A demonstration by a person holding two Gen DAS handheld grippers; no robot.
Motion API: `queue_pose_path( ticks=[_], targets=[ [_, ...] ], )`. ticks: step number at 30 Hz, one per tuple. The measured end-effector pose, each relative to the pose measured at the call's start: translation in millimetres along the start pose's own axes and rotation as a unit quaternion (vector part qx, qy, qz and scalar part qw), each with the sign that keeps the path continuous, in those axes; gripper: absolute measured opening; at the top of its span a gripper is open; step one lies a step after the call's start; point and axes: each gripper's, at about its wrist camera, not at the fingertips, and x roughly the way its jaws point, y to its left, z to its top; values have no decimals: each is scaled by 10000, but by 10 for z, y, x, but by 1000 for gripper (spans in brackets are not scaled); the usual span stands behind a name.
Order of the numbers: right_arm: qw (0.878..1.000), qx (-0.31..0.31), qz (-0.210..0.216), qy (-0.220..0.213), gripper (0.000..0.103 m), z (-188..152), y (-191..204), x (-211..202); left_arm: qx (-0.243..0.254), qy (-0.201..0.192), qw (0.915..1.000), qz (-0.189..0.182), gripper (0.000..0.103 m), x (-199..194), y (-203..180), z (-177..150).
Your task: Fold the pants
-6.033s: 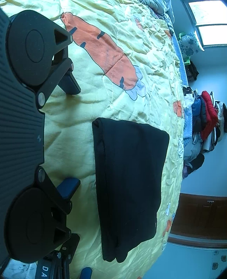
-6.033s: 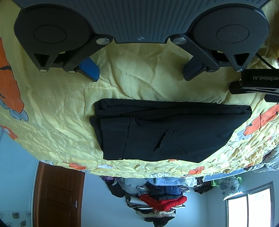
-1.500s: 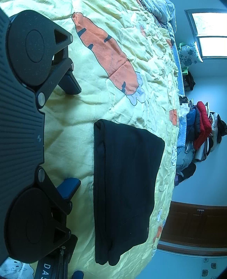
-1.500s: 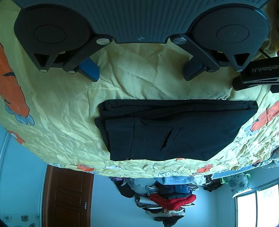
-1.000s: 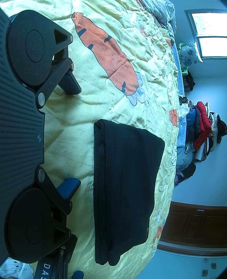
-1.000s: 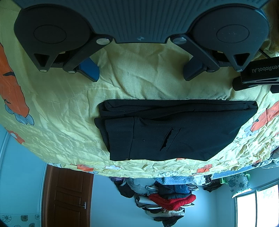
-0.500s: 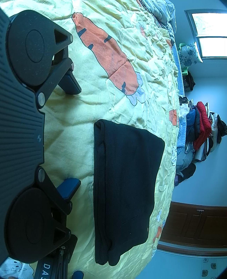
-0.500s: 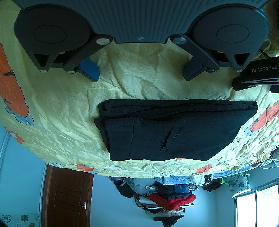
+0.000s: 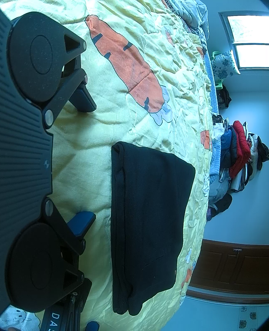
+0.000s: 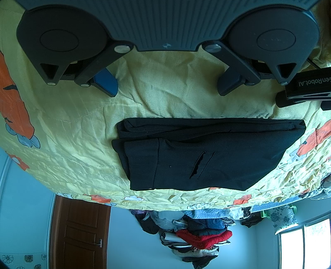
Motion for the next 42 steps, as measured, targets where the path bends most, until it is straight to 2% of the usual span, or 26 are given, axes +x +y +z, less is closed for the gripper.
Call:
queue_pose_path(
  ticks=[42],
  targets=[
    [10000, 19, -48, -4, 103, -7, 17, 0, -5, 1, 10000, 1, 103, -2, 3, -1]
  ],
)
